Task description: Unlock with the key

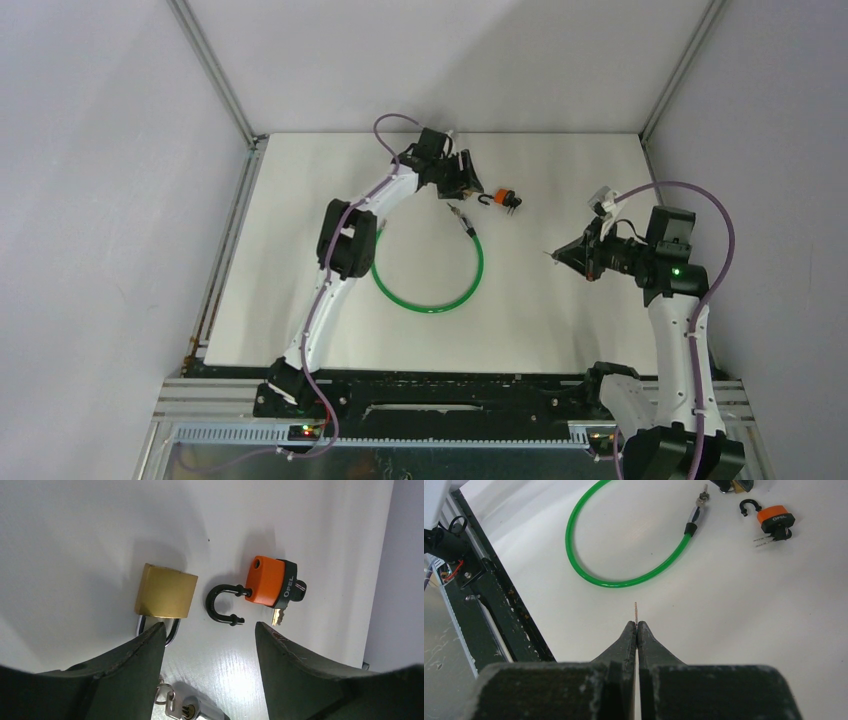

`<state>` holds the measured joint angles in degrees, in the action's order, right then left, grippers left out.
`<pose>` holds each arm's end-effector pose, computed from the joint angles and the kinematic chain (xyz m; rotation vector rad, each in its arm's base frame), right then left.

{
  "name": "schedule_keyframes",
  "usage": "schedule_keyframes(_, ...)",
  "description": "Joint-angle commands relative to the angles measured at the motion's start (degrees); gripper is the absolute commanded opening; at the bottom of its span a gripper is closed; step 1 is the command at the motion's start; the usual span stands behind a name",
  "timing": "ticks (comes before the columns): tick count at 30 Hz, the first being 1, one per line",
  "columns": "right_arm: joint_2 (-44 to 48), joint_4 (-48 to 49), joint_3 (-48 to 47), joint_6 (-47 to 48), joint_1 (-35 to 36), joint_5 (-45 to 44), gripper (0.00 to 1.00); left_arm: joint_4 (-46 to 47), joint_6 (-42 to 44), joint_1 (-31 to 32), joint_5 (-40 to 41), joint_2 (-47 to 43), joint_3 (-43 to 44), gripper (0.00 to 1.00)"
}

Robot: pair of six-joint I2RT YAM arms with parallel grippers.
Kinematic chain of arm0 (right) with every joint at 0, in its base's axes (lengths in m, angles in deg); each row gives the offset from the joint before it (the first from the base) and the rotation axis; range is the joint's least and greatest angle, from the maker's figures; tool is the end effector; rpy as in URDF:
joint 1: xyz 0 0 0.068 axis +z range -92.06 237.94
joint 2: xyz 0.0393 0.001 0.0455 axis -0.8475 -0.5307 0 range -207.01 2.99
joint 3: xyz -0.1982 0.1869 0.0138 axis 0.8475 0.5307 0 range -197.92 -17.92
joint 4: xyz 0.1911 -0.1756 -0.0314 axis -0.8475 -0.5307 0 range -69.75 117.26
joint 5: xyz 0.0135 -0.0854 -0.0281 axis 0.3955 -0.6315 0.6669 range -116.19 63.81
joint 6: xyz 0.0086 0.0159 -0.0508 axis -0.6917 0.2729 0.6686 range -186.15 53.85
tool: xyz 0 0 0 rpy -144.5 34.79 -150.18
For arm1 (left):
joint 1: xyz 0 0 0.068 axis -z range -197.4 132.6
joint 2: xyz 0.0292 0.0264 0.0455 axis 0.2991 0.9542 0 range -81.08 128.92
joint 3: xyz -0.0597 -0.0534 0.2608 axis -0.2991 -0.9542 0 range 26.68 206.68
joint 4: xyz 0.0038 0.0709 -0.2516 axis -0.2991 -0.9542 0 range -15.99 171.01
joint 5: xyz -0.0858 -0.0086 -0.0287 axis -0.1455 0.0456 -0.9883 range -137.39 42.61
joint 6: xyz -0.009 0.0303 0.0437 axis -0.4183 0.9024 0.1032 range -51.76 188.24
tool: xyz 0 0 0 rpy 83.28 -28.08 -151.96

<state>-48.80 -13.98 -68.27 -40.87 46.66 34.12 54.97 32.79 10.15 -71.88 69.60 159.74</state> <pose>0.1732 -0.0031 0.3127 -0.7255 1.8629 0.8027 0.5063 -0.2808 0.1524 0.0590 2.4869 -1.0121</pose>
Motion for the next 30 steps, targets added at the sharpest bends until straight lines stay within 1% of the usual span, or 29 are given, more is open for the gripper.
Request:
schedule_keyframes(1,1.36,-0.04,-0.10,0.11,-0.78,2.03,0.00,-1.37,-2.35,0.56,1.48,-1.60,-0.76,0.70)
schedule_keyframes(5,1.82,-0.38,-0.10,0.13,-1.31,2.50,0.00,-1.90,-3.69,0.87,1.07,-2.31,-2.06,0.70)
schedule_keyframes(9,2.16,-0.60,-0.10,0.21,-1.78,3.13,0.00,-2.11,-3.00,2.12,0.65,-4.27,-5.51,0.70)
schedule_keyframes(12,2.71,-0.84,-0.10,0.15,-2.17,3.48,0.00,-2.31,-0.61,3.65,0.55,-6.05,-8.56,0.70)
schedule_keyframes(19,4.17,-1.00,-0.10,0.16,-3.33,4.58,0.00,-7.67,7.36,7.39,1.02,-7.64,-8.81,0.70)
schedule_keyframes(24,4.87,-1.09,-0.10,0.20,-4.06,5.33,0.00,-10.41,9.73,9.78,-0.33,-7.49,-9.99,0.70)
schedule_keyframes(26,5.22,-1.29,-0.10,0.27,-4.41,5.49,0.00,-11.32,11.12,11.50,-0.20,-7.37,-12.05,0.70)
schedule_keyframes(30,5.95,-1.40,-0.10,0.43,-5.19,6.12,0.00,-9.68,14.15,15.07,0.07,-9.70,-20.07,0.70)
